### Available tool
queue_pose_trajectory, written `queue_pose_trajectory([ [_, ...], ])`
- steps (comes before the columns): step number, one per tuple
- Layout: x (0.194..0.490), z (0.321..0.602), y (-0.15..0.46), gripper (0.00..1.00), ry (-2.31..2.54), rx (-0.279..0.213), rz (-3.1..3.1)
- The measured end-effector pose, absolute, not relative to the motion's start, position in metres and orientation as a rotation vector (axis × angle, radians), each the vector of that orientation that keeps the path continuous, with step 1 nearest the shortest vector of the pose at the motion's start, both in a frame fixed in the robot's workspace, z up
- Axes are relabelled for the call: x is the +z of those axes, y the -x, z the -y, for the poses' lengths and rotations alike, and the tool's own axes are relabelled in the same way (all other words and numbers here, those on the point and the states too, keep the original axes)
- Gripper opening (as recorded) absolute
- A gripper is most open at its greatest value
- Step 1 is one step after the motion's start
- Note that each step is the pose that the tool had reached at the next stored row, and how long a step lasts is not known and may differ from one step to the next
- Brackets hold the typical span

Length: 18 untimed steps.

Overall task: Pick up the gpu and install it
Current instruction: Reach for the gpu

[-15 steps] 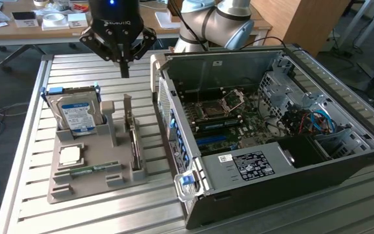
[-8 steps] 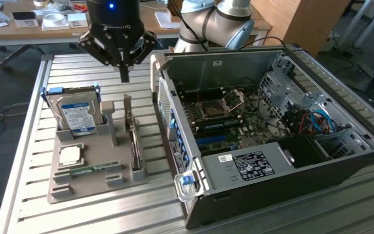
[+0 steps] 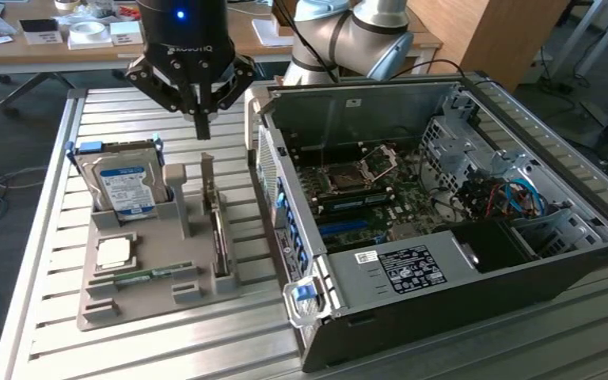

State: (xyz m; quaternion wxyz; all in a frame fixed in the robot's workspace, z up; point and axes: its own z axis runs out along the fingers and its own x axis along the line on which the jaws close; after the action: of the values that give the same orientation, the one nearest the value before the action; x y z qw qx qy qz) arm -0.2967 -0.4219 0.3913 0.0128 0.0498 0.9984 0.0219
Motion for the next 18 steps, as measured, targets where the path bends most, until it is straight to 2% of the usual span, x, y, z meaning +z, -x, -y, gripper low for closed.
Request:
queue_pose_trajectory([
  [18,0.391,0.442,0.299,0.11,-0.155,0.068,-3.111],
])
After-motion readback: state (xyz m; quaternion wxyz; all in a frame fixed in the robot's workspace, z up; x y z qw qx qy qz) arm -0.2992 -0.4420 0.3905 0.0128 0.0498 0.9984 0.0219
